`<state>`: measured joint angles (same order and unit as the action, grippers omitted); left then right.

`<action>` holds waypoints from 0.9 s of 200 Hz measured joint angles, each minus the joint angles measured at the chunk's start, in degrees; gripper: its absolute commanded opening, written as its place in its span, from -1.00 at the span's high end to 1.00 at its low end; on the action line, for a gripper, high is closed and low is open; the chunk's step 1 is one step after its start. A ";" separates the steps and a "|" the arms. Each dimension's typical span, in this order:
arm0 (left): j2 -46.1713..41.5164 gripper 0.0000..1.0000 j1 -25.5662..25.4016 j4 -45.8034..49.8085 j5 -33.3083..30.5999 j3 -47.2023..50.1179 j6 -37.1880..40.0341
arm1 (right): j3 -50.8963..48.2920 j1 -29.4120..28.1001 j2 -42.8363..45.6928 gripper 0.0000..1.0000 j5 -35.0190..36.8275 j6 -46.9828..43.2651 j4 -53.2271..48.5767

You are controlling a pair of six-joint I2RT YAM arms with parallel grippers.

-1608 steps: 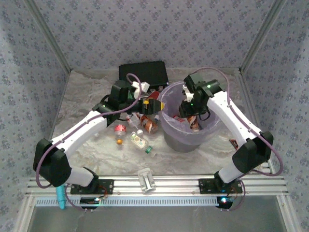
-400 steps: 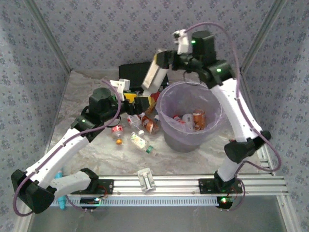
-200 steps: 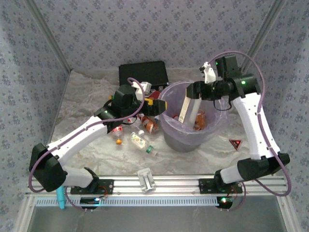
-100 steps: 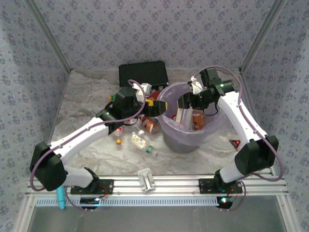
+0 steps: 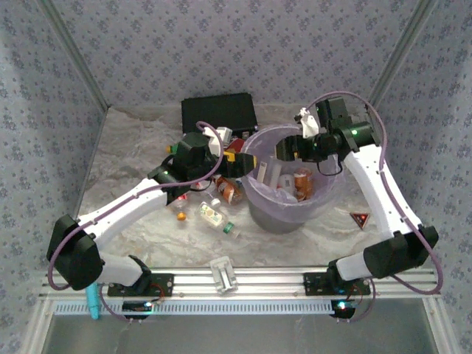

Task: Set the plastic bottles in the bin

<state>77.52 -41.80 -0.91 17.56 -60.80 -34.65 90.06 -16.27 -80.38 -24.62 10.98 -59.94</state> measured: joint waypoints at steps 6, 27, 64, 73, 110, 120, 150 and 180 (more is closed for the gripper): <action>0.09 -0.92 0.00 -0.17 0.02 0.00 0.00 | -0.50 -0.39 0.48 -0.08 0.22 0.42 0.44; 0.28 -0.92 -0.02 -0.59 0.00 0.00 0.00 | -4.52 -2.47 1.90 0.05 0.83 1.95 3.30; 0.50 -0.92 -0.70 -0.70 -0.26 0.00 0.02 | -14.23 -7.13 1.84 0.19 3.23 6.43 12.28; 0.55 -0.92 -0.76 -0.81 -0.26 0.00 0.00 | -16.63 -7.93 1.84 0.20 4.02 7.76 14.95; 0.57 -0.92 -1.11 -0.92 -0.44 0.00 0.02 | -25.24 -8.39 2.54 0.20 6.88 12.63 26.14; 0.61 -0.92 -1.27 -1.01 -0.42 0.00 0.00 | -26.75 -8.41 2.62 0.19 7.17 13.53 28.24; 1.03 -0.91 -1.75 -1.60 -0.39 0.00 -0.04 | -27.56 -7.78 3.21 0.12 7.30 14.19 30.56; 1.81 -0.92 -1.86 -2.38 -0.28 -0.35 -0.20 | -26.21 -5.07 4.57 0.03 7.56 13.11 28.11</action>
<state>79.33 -43.66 -3.29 17.28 -61.14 -34.85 63.86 -21.34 -75.81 -17.06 24.10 -31.83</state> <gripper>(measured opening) 0.959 0.465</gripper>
